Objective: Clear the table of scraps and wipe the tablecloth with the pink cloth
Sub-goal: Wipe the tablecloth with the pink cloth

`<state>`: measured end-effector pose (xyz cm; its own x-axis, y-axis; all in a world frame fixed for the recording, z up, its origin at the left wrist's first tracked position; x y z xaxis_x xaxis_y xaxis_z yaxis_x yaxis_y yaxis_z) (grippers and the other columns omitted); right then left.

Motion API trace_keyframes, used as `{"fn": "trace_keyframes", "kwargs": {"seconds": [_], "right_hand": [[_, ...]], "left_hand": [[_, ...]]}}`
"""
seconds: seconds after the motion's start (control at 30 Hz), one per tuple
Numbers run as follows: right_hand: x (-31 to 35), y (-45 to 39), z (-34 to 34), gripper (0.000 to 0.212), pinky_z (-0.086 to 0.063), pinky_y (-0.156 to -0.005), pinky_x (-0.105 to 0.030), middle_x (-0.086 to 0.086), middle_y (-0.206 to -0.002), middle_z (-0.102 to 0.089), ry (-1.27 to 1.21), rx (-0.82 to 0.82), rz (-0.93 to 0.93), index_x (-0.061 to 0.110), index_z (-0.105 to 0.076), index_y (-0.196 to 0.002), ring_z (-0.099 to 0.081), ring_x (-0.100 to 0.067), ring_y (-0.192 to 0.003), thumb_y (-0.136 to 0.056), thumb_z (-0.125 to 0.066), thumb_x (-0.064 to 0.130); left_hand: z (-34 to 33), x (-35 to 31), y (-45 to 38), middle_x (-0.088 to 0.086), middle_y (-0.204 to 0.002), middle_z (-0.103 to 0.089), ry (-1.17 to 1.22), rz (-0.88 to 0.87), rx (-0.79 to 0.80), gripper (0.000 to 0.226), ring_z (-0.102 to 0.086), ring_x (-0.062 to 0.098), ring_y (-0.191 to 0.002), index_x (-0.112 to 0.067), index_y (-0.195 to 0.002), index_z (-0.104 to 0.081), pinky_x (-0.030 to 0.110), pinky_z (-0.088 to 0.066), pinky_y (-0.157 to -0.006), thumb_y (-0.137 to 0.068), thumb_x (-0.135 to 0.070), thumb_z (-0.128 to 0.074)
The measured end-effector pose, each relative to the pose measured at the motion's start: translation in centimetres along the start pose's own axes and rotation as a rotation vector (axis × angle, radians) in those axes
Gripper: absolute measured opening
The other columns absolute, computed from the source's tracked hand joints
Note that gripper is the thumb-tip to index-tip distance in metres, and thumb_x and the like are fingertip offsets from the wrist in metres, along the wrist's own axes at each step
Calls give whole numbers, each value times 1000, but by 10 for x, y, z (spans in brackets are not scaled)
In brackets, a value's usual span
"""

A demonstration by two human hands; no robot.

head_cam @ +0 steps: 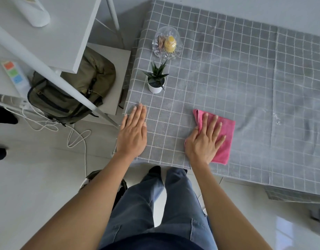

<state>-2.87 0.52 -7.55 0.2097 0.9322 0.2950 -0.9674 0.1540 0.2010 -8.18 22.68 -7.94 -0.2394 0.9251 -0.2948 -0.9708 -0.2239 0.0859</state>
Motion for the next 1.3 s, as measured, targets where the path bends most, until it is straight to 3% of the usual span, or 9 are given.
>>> {"fn": "trace_keyframes", "kwargs": {"seconds": [0.1, 0.2, 0.43, 0.63, 0.83, 0.9, 1.0, 1.07, 1.3], "right_hand": [[17, 8, -9, 62, 9, -116, -53, 5, -159, 16, 42, 37, 20, 34, 9, -151, 17, -19, -146, -94, -16, 40], [62, 38, -31, 60, 13, -116, -50, 4, -157, 21, 80, 112, 228, 33, 15, -149, 22, -20, -144, -96, -12, 42], [48, 40, -28, 58, 7, -119, -43, 12, -159, 6, 63, 144, 455, 37, 2, -150, 11, -11, -146, -95, -17, 35], [-29, 11, 3, 59, 9, -118, -43, 10, -159, 7, 75, 51, 152, 36, 1, -150, 9, -12, -147, -93, -14, 36], [-21, 21, 0, 61, 10, -117, -49, 5, -160, 11, 6, 7, -18, 32, 4, -151, 11, -17, -147, -94, -15, 37], [-4, 31, -8, 62, 10, -117, -51, 4, -159, 17, 31, 33, 17, 30, 9, -151, 16, -19, -146, -95, -16, 38], [45, 62, -31, 61, 12, -116, -51, 3, -157, 24, 64, 117, 235, 29, 16, -150, 24, -19, -143, -97, -11, 40], [66, 80, -41, 59, 14, -116, -50, 4, -158, 20, 32, 154, 331, 29, 11, -151, 21, -18, -145, -97, -10, 40], [34, 67, -30, 60, 10, -118, -44, 8, -160, 5, 62, 138, 398, 31, 0, -152, 12, -12, -146, -95, -16, 35]], "left_hand": [[-1, 0, 0, -4, -159, -2, -15, 1, -12, 55, 2, 10, -147, -19, -152, -7, 35, 0, -120, -99, -32, -6], [-1, 1, 0, -4, -159, -7, -26, 1, -24, 55, -2, 10, -147, -18, -152, -11, 36, -4, -120, -99, -31, -8], [-3, 0, -1, -2, -160, -6, -26, -17, -9, 56, -1, 11, -147, -17, -152, -10, 37, -3, -120, -99, -31, -6], [-4, 1, -1, -2, -160, -2, -40, -13, 3, 56, 2, 12, -147, -17, -152, -5, 38, -1, -120, -99, -33, -4], [-4, -1, 4, 0, -160, -2, -45, 4, 5, 56, 3, 13, -147, -16, -152, -2, 37, 5, -120, -99, -33, -5], [-6, -1, 14, -2, -160, -3, -53, -5, 3, 55, 2, 11, -147, -17, -152, -4, 35, 5, -119, -99, -32, -7], [-4, 0, 22, -1, -159, -10, -69, -17, -13, 55, -4, 12, -147, -15, -152, -12, 35, 1, -119, -99, -30, -10], [-3, 0, 21, -1, -159, -12, -76, -13, -18, 54, -7, 12, -147, -15, -152, -15, 33, 2, -119, -99, -29, -12], [-2, -1, 23, -2, -159, -7, -56, -2, -14, 55, -2, 11, -147, -17, -152, -10, 35, 1, -120, -99, -31, -7]]}}
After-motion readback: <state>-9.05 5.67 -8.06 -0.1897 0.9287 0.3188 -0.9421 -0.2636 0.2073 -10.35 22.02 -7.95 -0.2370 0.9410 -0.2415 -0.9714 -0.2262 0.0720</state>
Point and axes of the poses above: each hand's wrist, its own y-axis away from the middle knuckle, its own z-axis out of the back of the hand, x = y × z, the point moved 6 cm from there along -y, towards the middle knuckle
